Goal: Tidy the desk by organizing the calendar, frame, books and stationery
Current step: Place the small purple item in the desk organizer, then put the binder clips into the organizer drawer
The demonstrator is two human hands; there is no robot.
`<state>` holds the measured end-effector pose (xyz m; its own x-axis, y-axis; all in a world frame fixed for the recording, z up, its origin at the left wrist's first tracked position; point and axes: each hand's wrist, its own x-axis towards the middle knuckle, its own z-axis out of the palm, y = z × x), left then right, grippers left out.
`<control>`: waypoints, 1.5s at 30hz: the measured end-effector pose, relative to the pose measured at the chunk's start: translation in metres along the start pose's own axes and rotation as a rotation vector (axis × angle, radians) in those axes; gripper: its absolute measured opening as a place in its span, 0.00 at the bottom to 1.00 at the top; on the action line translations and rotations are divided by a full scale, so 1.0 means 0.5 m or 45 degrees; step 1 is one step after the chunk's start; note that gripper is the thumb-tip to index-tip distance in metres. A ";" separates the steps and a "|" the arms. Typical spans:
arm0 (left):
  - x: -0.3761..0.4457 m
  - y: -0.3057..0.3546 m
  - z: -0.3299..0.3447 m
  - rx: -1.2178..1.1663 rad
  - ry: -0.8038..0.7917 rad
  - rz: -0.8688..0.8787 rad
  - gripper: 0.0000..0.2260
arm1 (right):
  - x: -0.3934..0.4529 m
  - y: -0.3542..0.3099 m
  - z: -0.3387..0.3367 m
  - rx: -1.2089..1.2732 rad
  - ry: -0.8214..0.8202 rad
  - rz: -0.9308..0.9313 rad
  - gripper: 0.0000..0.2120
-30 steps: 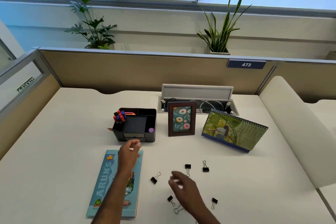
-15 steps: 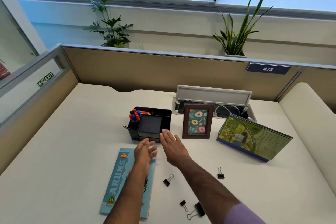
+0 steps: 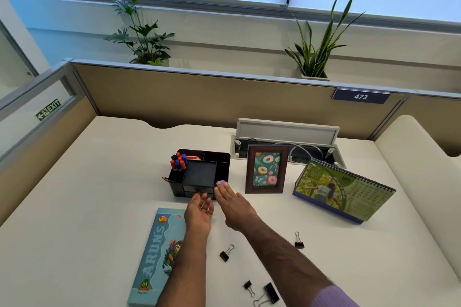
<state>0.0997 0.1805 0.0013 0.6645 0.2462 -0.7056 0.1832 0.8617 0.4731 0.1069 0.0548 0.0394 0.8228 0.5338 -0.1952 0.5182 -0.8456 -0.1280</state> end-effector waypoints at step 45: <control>-0.098 0.018 -0.138 0.482 0.003 0.107 0.10 | -0.079 0.029 0.061 0.277 0.243 -0.019 0.39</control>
<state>0.0186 0.2067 0.0036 0.6872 0.3101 -0.6570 0.3831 0.6137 0.6904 0.0746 0.0215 0.0154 0.8554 0.5179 -0.0079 0.4850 -0.8061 -0.3392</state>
